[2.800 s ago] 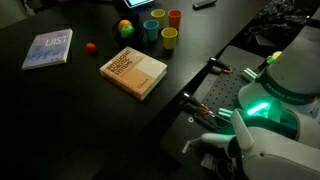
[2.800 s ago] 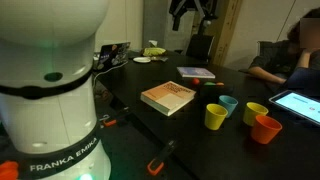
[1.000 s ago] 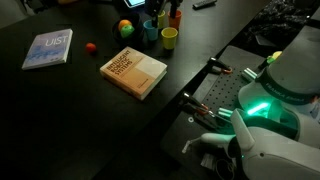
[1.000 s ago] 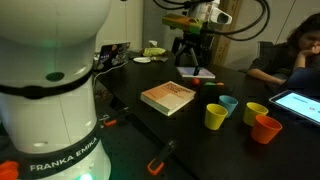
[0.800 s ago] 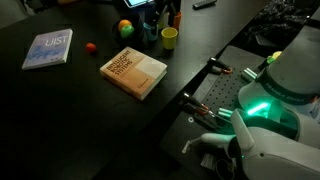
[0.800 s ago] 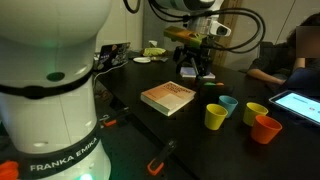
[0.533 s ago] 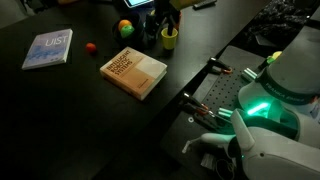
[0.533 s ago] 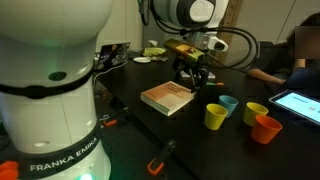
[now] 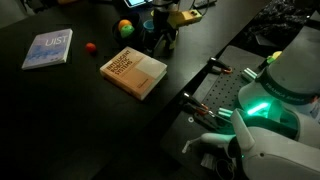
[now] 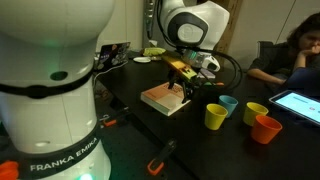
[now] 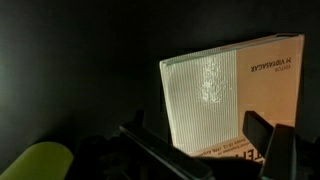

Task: Open the white and orange book then flip some pages.

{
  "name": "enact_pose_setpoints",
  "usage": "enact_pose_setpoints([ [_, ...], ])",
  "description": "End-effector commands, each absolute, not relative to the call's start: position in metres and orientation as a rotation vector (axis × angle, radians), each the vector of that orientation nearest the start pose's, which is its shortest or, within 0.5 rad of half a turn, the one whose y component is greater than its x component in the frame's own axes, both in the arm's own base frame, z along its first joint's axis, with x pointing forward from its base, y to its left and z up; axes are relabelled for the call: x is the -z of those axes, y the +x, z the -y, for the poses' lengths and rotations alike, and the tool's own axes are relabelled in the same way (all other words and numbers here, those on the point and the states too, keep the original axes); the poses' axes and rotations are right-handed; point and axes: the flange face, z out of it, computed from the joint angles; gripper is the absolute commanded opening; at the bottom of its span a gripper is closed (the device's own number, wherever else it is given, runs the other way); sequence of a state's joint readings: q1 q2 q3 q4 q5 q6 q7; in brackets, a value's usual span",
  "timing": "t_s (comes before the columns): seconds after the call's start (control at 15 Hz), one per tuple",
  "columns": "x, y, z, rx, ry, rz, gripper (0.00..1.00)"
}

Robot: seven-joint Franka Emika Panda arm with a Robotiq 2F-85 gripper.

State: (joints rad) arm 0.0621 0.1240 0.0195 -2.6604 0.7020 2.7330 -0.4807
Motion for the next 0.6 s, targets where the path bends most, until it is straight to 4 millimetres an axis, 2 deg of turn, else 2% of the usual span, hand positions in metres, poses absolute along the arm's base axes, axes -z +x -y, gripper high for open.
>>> enact_pose_setpoints([
  [0.0, -0.172, 0.421, -0.011, 0.01, -2.841, -0.107, 1.0],
  [0.33, -0.148, 0.424, -0.015, -0.034, -2.817, -0.101, 1.0],
  [0.53, -0.141, 0.427, -0.02, -0.05, -2.805, -0.094, 1.0],
])
